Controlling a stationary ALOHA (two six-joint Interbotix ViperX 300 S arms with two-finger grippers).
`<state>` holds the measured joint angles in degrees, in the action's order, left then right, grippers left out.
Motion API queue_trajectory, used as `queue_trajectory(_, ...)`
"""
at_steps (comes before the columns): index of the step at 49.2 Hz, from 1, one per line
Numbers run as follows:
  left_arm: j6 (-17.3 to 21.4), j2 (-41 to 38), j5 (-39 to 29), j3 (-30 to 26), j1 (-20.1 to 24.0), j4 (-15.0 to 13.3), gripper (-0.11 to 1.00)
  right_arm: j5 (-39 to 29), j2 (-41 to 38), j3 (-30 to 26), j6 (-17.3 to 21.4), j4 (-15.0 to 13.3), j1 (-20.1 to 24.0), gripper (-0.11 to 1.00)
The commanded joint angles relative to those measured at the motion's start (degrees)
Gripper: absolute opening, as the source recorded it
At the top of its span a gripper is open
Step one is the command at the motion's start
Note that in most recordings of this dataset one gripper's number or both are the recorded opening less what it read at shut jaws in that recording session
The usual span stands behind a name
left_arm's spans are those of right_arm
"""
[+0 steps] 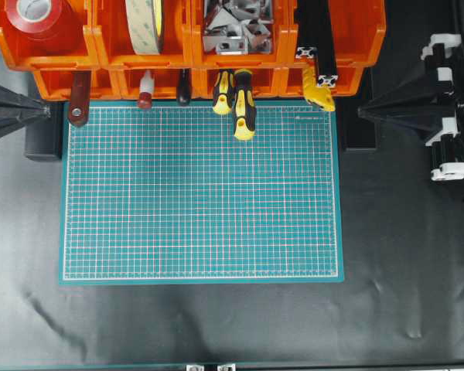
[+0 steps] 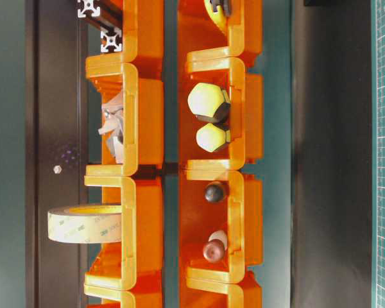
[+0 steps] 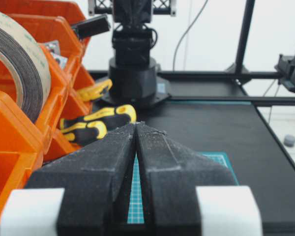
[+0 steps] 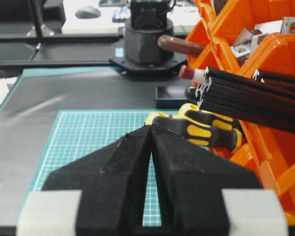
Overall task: Pick frame from container rack with right arm.
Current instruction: 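Raise the right arm from rest toward the orange bin rack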
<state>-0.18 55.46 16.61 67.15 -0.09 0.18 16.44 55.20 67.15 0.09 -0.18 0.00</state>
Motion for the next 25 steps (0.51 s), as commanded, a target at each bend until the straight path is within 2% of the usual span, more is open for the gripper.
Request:
queue_trajectory(1, -0.4, -0.4, -1.0, -2.7, -0.4, 1.8, 0.06, 0.4, -0.6, -0.8, 0.6, 0.4, 0.0, 0.02)
queue_trajectory(5, -0.2, -0.1, -4.0, -4.8, -0.4, 1.8, 0.0, -2.5, -0.6, -2.6, 1.7, 0.9, 0.7, 0.02)
queue_trajectory(14, -0.3, 0.0, -10.7, -8.3, -0.4, 1.8, 0.0, -19.6, -1.0, -11.2, 6.4, 1.1, 1.5, -0.01)
queue_trajectory(25, -0.4, -0.8, -14.9, -9.1, -0.9, 1.8, 0.0, -40.2, -4.8, -24.6, 6.9, 0.9, 4.8, -0.01)
